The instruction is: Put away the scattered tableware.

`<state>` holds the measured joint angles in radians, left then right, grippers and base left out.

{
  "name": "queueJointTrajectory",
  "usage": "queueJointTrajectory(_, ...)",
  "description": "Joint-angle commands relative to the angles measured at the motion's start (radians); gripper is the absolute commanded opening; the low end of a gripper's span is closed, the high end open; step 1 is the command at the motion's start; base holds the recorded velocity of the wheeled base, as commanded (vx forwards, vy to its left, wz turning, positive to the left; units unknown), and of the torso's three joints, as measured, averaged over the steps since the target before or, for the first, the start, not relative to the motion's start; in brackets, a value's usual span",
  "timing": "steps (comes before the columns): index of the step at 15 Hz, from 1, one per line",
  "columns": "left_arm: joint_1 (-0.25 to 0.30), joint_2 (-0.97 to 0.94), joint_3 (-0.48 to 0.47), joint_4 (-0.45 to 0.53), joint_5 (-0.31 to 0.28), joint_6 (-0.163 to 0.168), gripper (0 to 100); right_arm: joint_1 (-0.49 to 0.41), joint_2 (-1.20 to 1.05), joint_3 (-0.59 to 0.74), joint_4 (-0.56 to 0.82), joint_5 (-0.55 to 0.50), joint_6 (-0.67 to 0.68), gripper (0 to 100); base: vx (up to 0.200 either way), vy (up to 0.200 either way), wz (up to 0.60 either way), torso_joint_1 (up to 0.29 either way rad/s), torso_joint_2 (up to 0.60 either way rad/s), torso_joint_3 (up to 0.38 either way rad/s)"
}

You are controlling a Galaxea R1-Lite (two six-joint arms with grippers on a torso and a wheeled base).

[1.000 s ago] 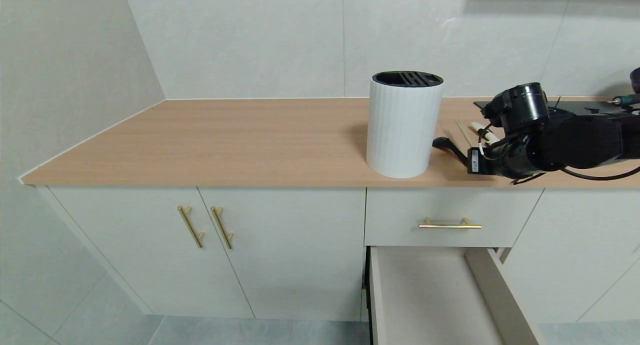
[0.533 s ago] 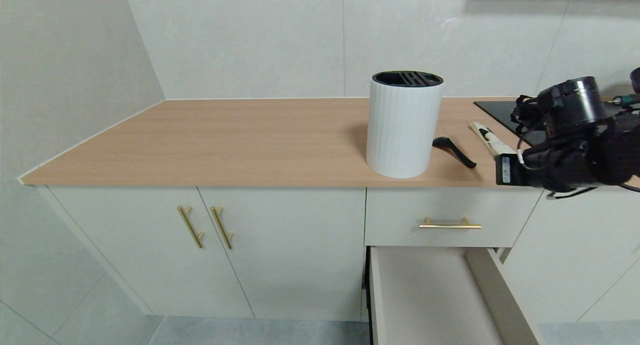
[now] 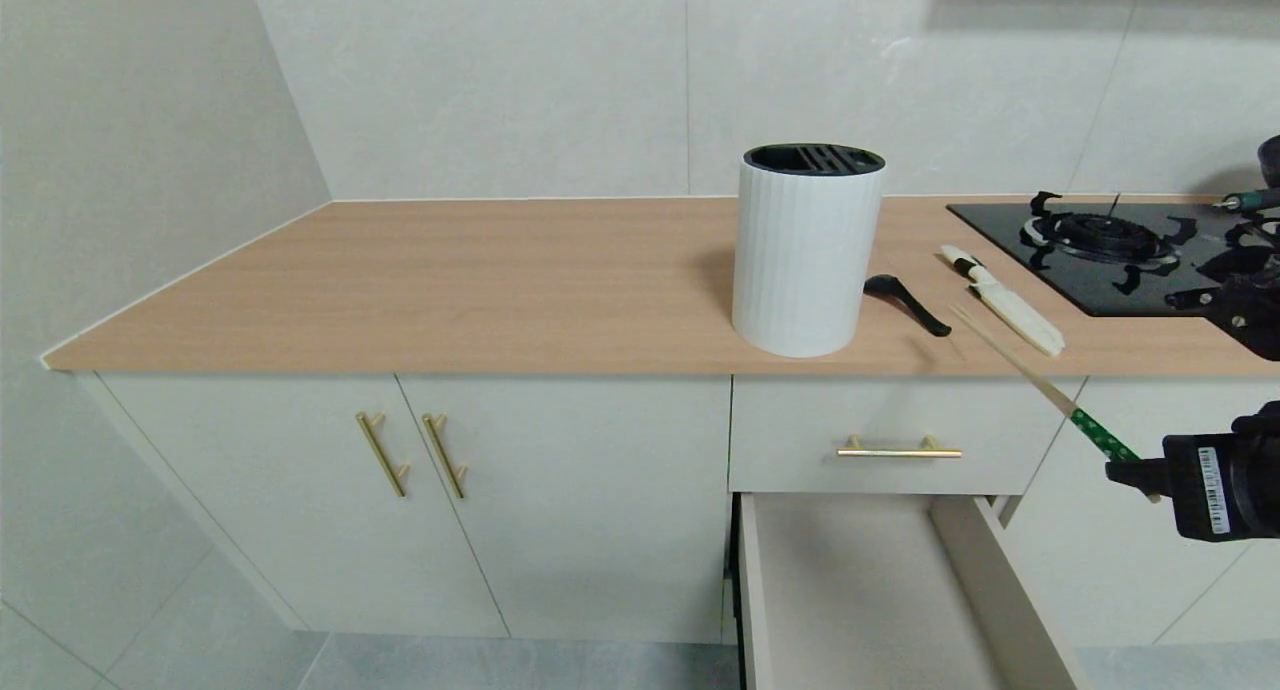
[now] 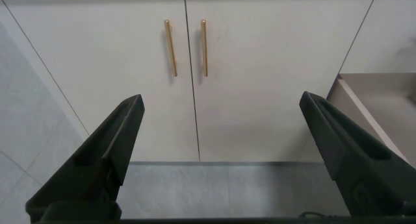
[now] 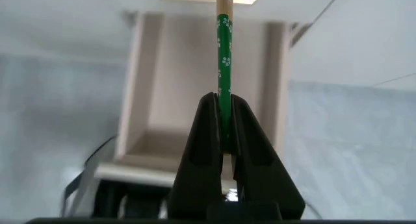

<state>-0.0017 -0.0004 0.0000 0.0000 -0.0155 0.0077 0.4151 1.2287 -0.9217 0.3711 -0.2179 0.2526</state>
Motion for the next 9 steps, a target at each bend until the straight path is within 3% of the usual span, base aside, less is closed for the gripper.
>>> queueJointTrajectory(1, 0.0, 0.0, 0.0, -0.002, 0.0, 0.0, 100, 0.005, -0.066, 0.035, 0.028, 0.078, -0.003, 0, 0.0, 0.0, 0.0, 0.0, 0.0, 0.0)
queueJointTrajectory(4, 0.0, 0.0, 0.0, -0.002, 0.0, 0.0, 100, 0.037, -0.063, 0.083, 0.022, 0.184, -0.01, 0, 0.0, 0.0, 0.0, 0.0, 0.0, 0.0)
queueJointTrajectory(9, 0.0, 0.0, 0.0, 0.0, 0.0, 0.0, 100, 0.073, 0.021, 0.135, 0.019, 0.187, -0.044, 0, 0.0, 0.0, 0.0, 0.0, 0.0, 0.0)
